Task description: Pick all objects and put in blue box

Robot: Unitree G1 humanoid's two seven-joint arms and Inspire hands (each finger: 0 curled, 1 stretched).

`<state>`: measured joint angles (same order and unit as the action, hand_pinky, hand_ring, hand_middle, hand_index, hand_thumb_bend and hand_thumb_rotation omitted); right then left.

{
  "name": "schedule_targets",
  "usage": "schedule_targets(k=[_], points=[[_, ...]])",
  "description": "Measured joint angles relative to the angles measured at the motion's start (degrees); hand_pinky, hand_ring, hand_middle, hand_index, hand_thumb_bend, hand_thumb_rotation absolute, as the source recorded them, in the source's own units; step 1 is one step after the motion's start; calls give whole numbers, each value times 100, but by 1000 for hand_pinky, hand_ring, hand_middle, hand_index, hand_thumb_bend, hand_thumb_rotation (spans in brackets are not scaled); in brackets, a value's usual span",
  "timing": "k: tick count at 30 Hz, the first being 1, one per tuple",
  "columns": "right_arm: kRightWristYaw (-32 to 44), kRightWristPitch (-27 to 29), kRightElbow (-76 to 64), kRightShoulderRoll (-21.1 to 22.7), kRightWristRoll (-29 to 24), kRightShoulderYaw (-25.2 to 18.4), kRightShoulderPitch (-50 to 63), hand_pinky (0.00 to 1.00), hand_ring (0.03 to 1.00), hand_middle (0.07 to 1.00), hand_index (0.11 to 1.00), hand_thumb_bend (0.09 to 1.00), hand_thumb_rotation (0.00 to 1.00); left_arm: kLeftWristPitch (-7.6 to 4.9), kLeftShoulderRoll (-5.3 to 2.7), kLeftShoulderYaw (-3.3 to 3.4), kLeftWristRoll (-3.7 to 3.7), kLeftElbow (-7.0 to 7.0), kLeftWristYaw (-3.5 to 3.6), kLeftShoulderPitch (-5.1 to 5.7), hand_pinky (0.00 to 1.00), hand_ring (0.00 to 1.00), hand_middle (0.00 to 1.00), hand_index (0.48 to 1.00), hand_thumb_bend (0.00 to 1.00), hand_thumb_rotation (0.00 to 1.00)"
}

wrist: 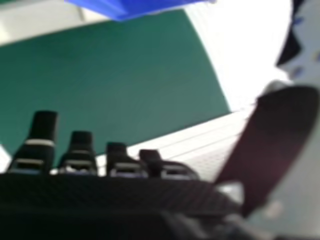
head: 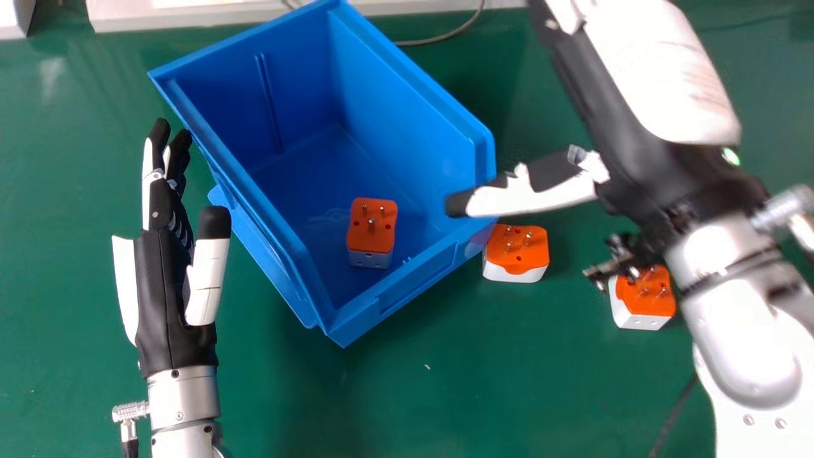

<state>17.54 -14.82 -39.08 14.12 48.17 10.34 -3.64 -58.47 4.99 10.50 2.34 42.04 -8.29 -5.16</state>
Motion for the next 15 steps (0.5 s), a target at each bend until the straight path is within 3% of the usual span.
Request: schedule_targets(k=[7, 15], points=[[825, -742, -517, -132, 955, 0, 208, 872, 977, 1000, 1000, 936, 336, 31, 0, -2, -11, -48, 25, 23, 1000, 957, 935, 951, 946, 922], [2467, -1321, -666, -196, 1659, -5, -27, 897, 996, 1000, 1000, 959, 259, 36, -2, -1, -14, -55, 47, 21, 993, 953, 934, 949, 940, 919]])
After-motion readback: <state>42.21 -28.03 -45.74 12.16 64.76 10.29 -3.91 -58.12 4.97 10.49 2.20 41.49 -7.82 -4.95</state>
